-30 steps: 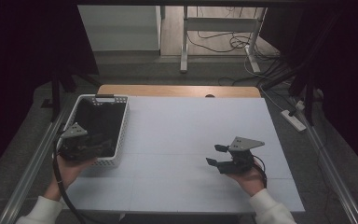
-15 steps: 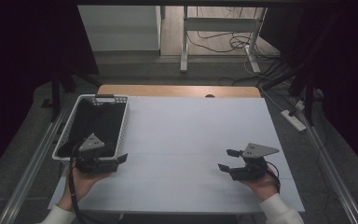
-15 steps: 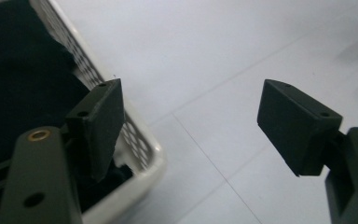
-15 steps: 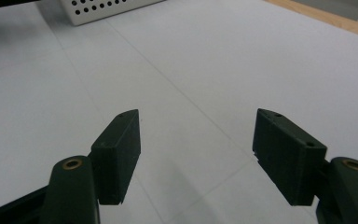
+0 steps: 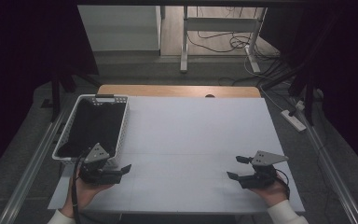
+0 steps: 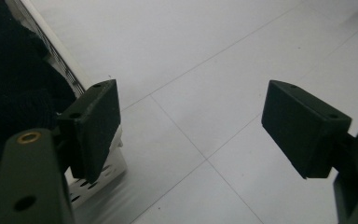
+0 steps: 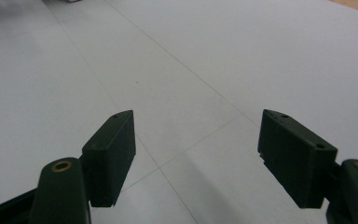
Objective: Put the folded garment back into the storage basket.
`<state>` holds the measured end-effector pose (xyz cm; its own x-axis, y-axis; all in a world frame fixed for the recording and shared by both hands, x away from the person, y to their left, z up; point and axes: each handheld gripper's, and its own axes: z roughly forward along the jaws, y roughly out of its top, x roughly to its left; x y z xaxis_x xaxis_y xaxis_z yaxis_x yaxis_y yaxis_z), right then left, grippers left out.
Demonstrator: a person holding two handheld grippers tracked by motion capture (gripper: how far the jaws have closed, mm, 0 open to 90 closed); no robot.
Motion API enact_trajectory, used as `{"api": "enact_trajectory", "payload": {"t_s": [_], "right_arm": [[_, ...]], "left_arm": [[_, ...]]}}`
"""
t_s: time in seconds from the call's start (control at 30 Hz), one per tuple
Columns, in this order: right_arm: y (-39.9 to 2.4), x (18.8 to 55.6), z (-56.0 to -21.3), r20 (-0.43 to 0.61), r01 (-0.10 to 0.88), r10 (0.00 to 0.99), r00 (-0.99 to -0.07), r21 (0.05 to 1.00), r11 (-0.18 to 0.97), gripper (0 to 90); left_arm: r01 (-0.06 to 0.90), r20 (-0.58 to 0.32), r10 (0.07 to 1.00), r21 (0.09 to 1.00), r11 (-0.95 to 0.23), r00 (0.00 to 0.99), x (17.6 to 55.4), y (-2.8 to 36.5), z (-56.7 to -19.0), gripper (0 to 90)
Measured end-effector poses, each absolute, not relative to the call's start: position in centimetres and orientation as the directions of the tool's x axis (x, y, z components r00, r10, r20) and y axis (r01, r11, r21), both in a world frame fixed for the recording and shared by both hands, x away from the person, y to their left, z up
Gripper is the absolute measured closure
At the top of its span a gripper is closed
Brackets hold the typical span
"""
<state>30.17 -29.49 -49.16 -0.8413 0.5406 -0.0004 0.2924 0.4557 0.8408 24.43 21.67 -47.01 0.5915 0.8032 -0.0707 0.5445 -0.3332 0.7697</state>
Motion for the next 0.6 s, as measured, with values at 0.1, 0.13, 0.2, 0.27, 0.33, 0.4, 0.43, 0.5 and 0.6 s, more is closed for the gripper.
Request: {"api": "enact_trajectory", "payload": {"t_s": [0.1,0.13,0.2,0.27,0.33,0.4,0.43,0.5,0.6], "right_arm": [[-29.61,30.06,-49.17,-0.006,0.288,0.542,-0.840,0.842,0.456,27.1],[-29.62,30.04,-49.18,-0.003,0.287,0.540,-0.842,0.845,0.452,27.1],[-29.64,30.01,-49.16,-0.004,0.285,0.539,-0.842,0.845,0.452,27.0],[-29.65,30.01,-49.13,-0.005,0.282,0.538,-0.843,0.848,0.450,27.0],[-29.62,29.98,-49.11,-0.008,0.279,0.537,-0.844,0.848,0.450,27.0],[-29.57,29.95,-49.10,-0.006,0.277,0.533,-0.846,0.849,0.450,27.0],[-29.56,29.94,-49.09,-0.008,0.276,0.532,-0.847,0.848,0.452,27.0],[-29.54,29.92,-49.05,-0.010,0.273,0.531,-0.847,0.850,0.451,27.0],[-29.53,29.90,-48.95,-0.011,0.270,0.532,-0.847,0.853,0.447,26.9]], "left_arm": [[0.548,-0.071,0.805,0.767,-0.334,0.590,24.44,21.73,-47.11,19.8],[0.548,-0.071,0.805,0.767,-0.334,0.589,24.42,21.73,-47.13,19.6],[0.548,-0.069,0.806,0.767,-0.334,0.588,24.39,21.72,-47.10,19.5],[0.547,-0.069,0.807,0.768,-0.333,0.587,24.36,21.73,-47.04,19.3],[0.546,-0.068,0.807,0.769,-0.333,0.587,24.33,21.73,-47.00,19.2],[0.546,-0.067,0.807,0.769,-0.333,0.587,24.32,21.73,-47.00,19.2],[0.546,-0.067,0.807,0.769,-0.332,0.586,24.32,21.73,-47.01,19.2],[0.544,-0.067,0.806,0.771,-0.332,0.588,24.31,21.73,-47.00,19.0],[0.540,-0.066,0.806,0.773,-0.331,0.588,24.31,21.77,-46.98,18.8]]}}
